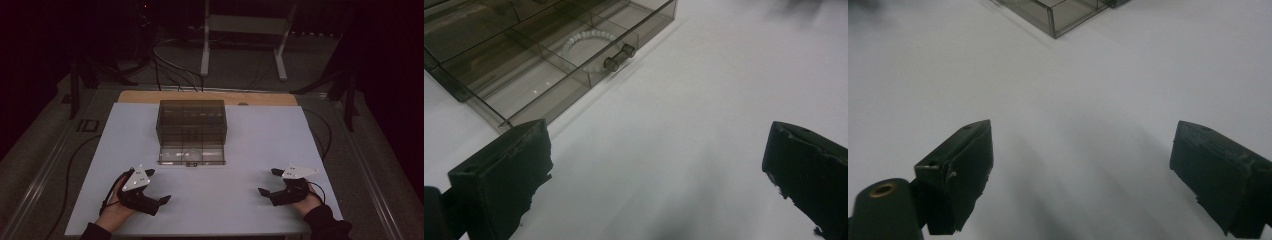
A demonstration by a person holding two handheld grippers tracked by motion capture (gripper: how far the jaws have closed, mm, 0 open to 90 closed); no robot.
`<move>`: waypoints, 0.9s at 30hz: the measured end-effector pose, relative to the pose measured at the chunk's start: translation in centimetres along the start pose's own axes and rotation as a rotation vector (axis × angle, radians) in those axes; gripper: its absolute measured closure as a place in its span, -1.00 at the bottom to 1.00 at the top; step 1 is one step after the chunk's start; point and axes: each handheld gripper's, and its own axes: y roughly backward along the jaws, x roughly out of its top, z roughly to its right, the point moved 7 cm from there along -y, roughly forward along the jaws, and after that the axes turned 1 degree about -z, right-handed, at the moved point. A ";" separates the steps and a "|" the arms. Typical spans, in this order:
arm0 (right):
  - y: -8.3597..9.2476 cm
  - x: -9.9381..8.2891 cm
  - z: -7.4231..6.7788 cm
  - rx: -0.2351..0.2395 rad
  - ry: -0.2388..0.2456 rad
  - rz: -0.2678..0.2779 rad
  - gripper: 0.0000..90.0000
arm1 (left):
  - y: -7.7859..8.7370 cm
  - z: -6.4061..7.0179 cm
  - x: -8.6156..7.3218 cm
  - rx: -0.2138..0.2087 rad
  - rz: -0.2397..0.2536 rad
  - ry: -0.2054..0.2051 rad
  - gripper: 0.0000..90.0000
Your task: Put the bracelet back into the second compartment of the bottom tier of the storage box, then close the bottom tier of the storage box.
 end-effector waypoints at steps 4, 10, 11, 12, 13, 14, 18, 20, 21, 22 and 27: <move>0.0 0.0 0.0 0.001 -0.001 0.000 -0.77 | 0.0 0.0 0.0 -0.001 0.000 0.000 -1.00; 0.0 0.1 -0.1 0.002 0.002 0.000 -0.77 | 0.0 0.0 0.0 -0.001 -0.001 -0.001 -1.00; 0.0 0.1 -0.1 0.003 0.001 0.000 -0.77 | 0.0 0.0 0.0 -0.002 -0.001 -0.001 -1.00; 0.0 0.1 -0.1 0.002 -0.001 0.000 -0.77 | 0.0 0.0 0.0 -0.002 -0.002 -0.001 -1.00; 0.1 0.1 -0.1 0.003 -0.002 0.001 -0.77 | 0.0 0.0 0.0 0.000 -0.002 -0.002 -1.00; 0.1 0.1 -0.1 0.003 -0.002 0.002 -0.77 | 0.0 0.0 0.0 0.000 -0.002 -0.001 -1.00; 0.1 0.1 -0.1 0.005 -0.002 0.003 -0.77 | 0.0 0.0 0.0 0.000 -0.001 0.000 -1.00; 0.1 0.2 -0.1 0.006 -0.002 0.005 -0.77 | 0.1 0.0 0.0 -0.001 0.002 -0.002 -1.00; 0.1 0.2 -0.2 0.007 0.002 0.006 -0.77 | 0.1 0.0 0.0 -0.002 0.002 -0.003 -1.00; 0.1 0.2 -0.2 0.007 0.002 0.006 -0.77 | 0.1 -0.1 0.1 0.000 0.001 -0.005 -1.00; 0.1 0.3 -0.2 0.006 0.003 0.006 -0.77 | 0.3 0.1 0.4 -0.004 0.012 -0.007 -1.00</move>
